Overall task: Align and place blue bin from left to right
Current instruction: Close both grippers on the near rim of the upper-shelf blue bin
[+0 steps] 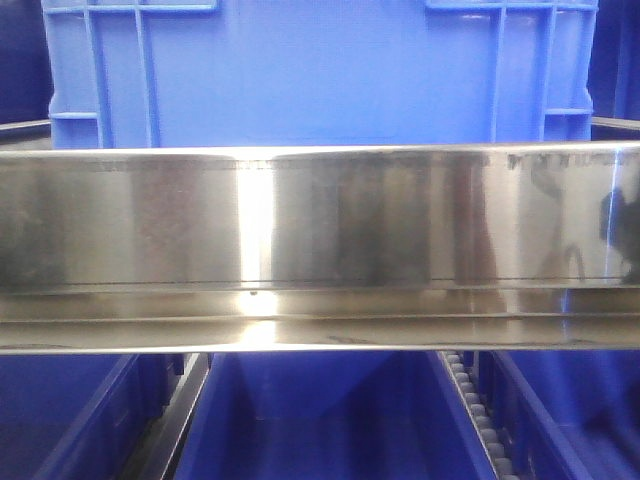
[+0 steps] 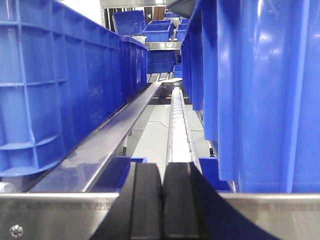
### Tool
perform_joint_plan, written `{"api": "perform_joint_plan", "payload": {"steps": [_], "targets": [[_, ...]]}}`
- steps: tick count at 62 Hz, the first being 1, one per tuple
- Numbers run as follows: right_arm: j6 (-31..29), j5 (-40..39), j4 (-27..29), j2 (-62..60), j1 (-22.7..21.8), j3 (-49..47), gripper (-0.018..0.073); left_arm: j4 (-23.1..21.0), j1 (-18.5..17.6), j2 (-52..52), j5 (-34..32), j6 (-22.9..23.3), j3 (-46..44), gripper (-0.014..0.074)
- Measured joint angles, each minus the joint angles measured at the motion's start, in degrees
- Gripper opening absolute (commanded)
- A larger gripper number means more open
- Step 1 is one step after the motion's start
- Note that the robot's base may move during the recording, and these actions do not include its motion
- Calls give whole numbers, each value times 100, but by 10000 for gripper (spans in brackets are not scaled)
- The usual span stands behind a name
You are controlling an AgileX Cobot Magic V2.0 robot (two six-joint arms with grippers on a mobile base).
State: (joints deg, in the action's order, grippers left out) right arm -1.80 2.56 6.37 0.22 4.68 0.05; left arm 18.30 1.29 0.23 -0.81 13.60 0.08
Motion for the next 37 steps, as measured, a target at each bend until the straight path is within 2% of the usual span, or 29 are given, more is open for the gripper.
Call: {"api": "perform_joint_plan", "payload": {"steps": [27, 33, 37], "targets": [[0, -656, 0, 0, 0, 0, -78, -50, 0, 0, -79, 0, -13, -16], [0, -929, 0, -10, 0, -5, -78, -73, 0, -9, 204, 0, -318, -16], [0, -820, 0, -8, 0, -142, -78, -73, 0, -9, 451, 0, -700, -1]]}}
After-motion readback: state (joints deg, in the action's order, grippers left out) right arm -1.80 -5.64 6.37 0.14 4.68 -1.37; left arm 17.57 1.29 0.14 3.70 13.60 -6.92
